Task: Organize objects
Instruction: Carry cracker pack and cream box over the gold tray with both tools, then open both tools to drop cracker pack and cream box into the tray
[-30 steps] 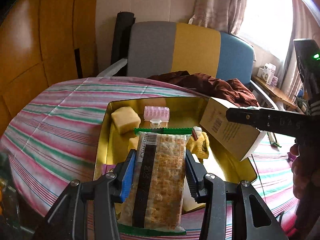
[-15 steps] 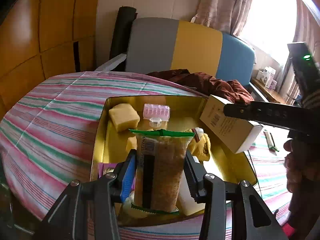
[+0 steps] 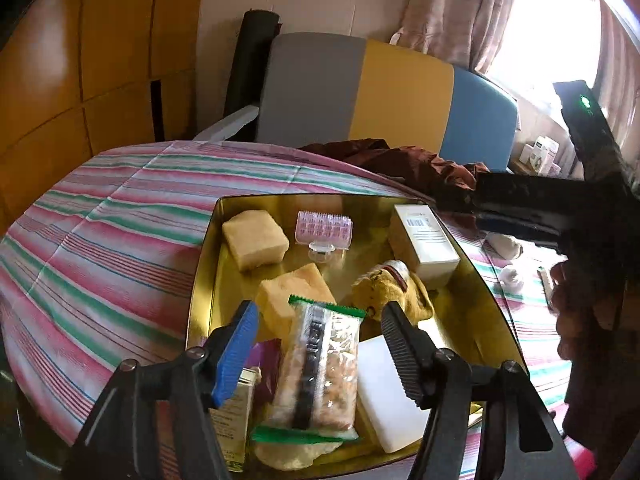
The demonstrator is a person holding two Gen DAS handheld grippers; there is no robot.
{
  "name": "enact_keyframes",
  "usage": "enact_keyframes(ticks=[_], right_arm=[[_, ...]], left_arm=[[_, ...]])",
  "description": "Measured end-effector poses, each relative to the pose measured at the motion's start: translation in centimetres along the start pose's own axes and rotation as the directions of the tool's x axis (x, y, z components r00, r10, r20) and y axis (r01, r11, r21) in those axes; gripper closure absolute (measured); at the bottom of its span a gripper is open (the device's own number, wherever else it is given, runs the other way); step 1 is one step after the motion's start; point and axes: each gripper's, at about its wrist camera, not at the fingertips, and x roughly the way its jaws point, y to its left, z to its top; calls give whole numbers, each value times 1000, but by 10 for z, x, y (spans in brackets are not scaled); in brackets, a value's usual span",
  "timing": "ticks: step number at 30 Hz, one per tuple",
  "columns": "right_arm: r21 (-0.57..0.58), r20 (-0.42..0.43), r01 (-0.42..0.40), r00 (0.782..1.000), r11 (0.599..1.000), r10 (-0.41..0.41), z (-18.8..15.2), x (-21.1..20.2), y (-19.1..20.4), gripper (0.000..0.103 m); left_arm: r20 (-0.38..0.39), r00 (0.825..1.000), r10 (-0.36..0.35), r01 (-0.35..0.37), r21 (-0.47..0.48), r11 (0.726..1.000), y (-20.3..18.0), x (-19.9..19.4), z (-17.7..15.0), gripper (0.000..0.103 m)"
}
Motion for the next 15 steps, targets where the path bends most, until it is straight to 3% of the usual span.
enact_keyframes(ticks=[6, 15], right_arm=[[-16, -33, 5, 999, 1000, -5, -19, -4, 1, 39], [-45, -18, 22, 1000, 999, -23, -40, -20, 8, 37]], left_arm=[[-9, 1000, 15, -15, -2, 1000, 1, -4, -7, 37], [18, 999, 32, -33, 8, 999, 1, -20, -8, 34]])
